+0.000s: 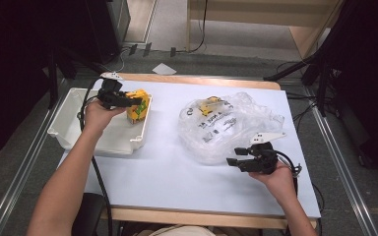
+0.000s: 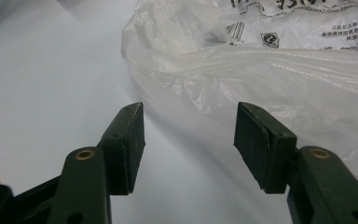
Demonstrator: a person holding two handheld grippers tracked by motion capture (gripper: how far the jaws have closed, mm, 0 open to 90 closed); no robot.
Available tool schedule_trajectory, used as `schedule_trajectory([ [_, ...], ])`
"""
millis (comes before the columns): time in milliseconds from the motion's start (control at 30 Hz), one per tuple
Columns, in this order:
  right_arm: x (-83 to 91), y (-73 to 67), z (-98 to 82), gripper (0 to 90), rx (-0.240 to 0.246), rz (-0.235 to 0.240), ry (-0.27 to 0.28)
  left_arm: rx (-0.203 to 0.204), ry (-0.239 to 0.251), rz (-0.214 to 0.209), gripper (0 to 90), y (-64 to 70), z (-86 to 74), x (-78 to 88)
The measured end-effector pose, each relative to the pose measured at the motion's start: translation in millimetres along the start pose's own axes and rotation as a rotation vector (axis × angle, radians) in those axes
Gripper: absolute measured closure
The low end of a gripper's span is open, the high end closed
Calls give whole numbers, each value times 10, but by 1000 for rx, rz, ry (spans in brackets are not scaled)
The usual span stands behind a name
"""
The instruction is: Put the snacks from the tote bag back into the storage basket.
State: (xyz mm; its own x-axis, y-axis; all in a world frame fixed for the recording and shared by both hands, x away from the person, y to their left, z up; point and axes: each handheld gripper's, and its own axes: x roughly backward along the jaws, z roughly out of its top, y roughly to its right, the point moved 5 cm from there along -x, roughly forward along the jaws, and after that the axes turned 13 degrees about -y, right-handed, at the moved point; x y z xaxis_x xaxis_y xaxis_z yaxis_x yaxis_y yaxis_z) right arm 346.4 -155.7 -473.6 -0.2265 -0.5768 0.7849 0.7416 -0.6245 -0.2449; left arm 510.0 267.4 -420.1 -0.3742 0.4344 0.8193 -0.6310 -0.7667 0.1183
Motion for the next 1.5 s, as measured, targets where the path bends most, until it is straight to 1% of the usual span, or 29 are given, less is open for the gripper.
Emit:
schedule_trajectory([
  [100, -2, 3, -2, 440, -1, 0, -1, 4, 30, -9, 517, 2, -24, -11],
  [167, -6, 0, 0, 440, 2, 2, -1, 0, 32, -14, 515, 2, -35, -13],
  [300, -11, -9, 1, 440, 6, 1, -5, -3, 19, -7, 514, 16, -58, -7],
  [433, -23, -9, 1, 440, 6, -1, -8, -11, 8, 9, 513, 44, -78, -8],
  [500, -28, -14, 1, 439, 8, 1, -10, -15, -16, 11, 510, 63, -83, -6],
  [533, -30, -14, 2, 440, 10, 1, -8, -19, -21, 23, 510, 72, -83, -7],
  [600, -31, -17, 2, 439, 8, 1, -11, -26, -38, 24, 508, 91, -91, -5],
  [700, -28, -20, 1, 440, 8, 1, -11, -16, -38, 18, 503, 97, -119, -3],
  [767, -24, -17, 1, 439, 8, 2, -8, -4, -34, 5, 502, 93, -136, -1],
  [900, -30, -16, -1, 440, 9, 1, -12, 2, -28, 10, 500, 104, -172, 3],
  [967, -28, -19, 0, 439, 10, 1, -11, 15, -26, -5, 482, 105, -190, 2],
  [1033, -27, -16, 1, 439, 11, 0, -10, 28, -12, -19, 473, 101, -207, 3],
  [1100, -26, -14, 1, 439, 10, 0, -11, 38, -19, -34, 462, 111, -212, 6],
  [1133, -25, -16, 0, 439, 10, 0, -11, 37, -27, -42, 443, 119, -209, 17],
  [1200, -26, -17, -2, 439, 15, -4, -17, 29, -16, -43, 418, 142, -194, 49],
  [1233, -27, -18, -1, 439, 14, -3, -18, 33, -22, -39, 409, 155, -188, 73],
  [1300, -33, -20, 1, 439, 20, -4, -22, 36, -24, -28, 405, 173, -185, 109],
  [1367, -34, -22, 3, 439, 27, -3, -19, 31, -26, -6, 401, 191, -182, 142],
  [1433, -34, -26, 3, 439, 26, -2, -22, 39, -23, -13, 396, 204, -177, 178],
  [1500, -32, -27, 6, 439, 29, -2, -20, 47, -21, -12, 395, 209, -176, 218],
])
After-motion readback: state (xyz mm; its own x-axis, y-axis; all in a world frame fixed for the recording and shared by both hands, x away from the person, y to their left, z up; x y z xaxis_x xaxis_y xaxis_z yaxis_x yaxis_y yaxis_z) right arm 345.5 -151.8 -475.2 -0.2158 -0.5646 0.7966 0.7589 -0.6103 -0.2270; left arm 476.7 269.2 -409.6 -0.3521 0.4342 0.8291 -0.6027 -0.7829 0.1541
